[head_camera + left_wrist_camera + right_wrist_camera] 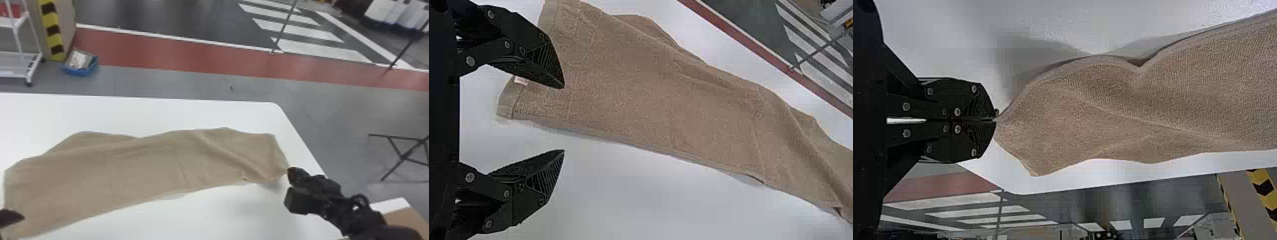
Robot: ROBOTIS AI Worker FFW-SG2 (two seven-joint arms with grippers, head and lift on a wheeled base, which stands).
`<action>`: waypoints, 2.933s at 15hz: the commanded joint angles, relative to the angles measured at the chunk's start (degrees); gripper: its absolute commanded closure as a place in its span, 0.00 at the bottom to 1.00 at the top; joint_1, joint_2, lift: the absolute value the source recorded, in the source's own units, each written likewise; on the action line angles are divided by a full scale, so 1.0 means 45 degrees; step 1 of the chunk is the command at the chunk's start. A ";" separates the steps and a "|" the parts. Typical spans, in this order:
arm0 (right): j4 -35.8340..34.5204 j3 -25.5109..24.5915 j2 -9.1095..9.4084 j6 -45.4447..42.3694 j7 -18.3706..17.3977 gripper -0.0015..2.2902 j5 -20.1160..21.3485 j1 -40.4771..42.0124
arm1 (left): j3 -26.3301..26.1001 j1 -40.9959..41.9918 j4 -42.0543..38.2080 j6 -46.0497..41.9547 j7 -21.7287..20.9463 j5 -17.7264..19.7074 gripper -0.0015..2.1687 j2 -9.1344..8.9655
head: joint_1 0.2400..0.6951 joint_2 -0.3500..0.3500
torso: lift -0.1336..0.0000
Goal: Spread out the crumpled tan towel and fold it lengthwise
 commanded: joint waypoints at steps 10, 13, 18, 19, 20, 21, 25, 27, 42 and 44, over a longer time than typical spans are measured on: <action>-0.0084 -0.0242 0.0068 -0.0029 -0.0007 0.50 -0.0034 0.0168 | -0.0461 -0.1589 0.1413 0.0045 -0.1078 -0.0559 0.24 0.0118 | 1.00 0.00 | 0.07; -0.0084 -0.0282 0.0049 -0.0029 -0.0026 0.50 -0.0073 0.0168 | -0.0403 -0.1804 0.1608 0.0162 -0.1176 -0.0617 0.31 0.0236 | 1.00 0.00 | 0.07; -0.0045 -0.0321 0.0029 -0.0029 -0.0026 0.50 -0.0112 0.0168 | -0.0305 -0.1882 0.1608 0.0358 -0.1410 -0.0598 0.31 0.0411 | 1.00 0.02 | 0.07; -0.0045 -0.0340 0.0029 -0.0029 -0.0026 0.50 -0.0112 0.0168 | -0.0246 -0.1824 0.1608 0.0397 -0.1469 -0.0578 0.31 0.0450 | 1.00 0.02 | 0.07; -0.0025 -0.0360 0.0029 -0.0029 -0.0026 0.50 -0.0112 0.0168 | -0.0188 -0.1765 0.1589 0.0514 -0.1606 -0.0578 0.31 0.0509 | 1.00 0.02 | 0.07; -0.0006 -0.0360 0.0010 -0.0029 -0.0026 0.50 -0.0112 0.0168 | -0.0188 -0.1745 0.1589 0.0592 -0.1703 -0.0598 0.31 0.0529 | 1.00 0.03 | 0.07; -0.0064 -0.0340 0.0010 -0.0029 -0.0007 0.50 -0.0093 0.0149 | -0.0305 -0.1687 0.1706 0.0475 -0.1567 -0.0969 0.30 0.0548 | 1.00 0.03 | 0.07; -0.0064 -0.0360 0.0010 -0.0029 0.0013 0.50 -0.0093 0.0149 | -0.0383 -0.1804 0.1921 0.0475 -0.1469 -0.1086 0.30 0.0548 | 1.00 0.04 | 0.07; -0.1100 -0.1219 0.0127 0.0010 -0.0241 0.50 -0.2124 -0.0183 | 0.0066 -0.2468 0.1120 0.1959 -0.1664 -0.1028 0.65 0.0431 | 1.00 0.07 | 0.07; -0.1725 -0.1629 0.0166 0.0049 -0.0065 0.50 -0.3100 -0.0574 | 0.0535 -0.2527 0.0144 0.2428 -0.1801 -0.0637 0.65 0.0392 | 1.00 0.09 | 0.07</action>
